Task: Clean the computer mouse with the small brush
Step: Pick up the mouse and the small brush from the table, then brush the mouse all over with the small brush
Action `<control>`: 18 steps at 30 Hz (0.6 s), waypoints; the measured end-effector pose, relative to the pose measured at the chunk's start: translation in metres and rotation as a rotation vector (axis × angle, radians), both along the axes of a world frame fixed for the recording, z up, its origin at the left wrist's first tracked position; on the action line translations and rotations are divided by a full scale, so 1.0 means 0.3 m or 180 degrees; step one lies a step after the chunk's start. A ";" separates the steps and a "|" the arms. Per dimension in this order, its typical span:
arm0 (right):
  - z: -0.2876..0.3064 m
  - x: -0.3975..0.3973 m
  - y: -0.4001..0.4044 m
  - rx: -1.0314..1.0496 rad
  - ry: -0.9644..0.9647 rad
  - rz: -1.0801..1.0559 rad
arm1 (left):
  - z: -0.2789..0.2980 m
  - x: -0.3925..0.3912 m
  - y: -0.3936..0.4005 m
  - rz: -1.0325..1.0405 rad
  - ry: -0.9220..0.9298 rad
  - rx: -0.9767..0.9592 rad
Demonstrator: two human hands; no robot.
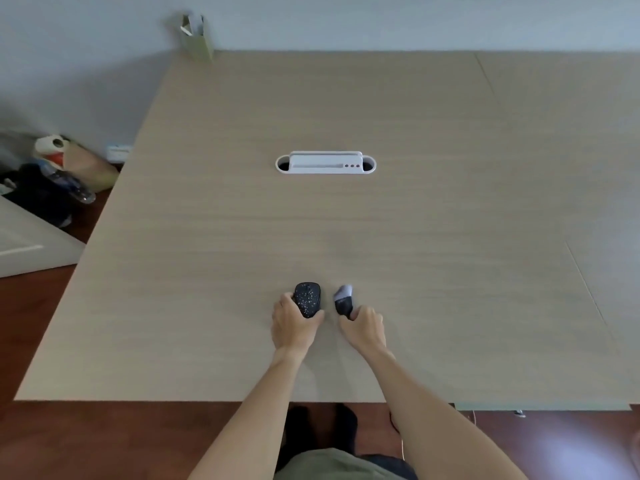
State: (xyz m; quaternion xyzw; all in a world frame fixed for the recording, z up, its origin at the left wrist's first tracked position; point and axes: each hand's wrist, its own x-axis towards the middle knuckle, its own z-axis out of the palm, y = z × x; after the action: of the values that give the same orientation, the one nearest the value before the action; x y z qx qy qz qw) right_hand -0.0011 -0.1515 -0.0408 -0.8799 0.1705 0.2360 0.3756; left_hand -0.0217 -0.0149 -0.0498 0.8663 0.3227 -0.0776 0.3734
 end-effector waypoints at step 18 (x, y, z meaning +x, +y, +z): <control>0.040 -0.005 -0.002 0.0580 -0.0800 0.0215 | 0.014 -0.001 0.072 -0.0494 0.0082 -0.0290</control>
State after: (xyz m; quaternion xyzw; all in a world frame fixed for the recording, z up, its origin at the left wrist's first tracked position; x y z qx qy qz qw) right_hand -0.0025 -0.1520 -0.0289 -0.8699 0.0704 0.1510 0.4642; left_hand -0.0219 0.0068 -0.0455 0.8698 0.2554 -0.1320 0.4010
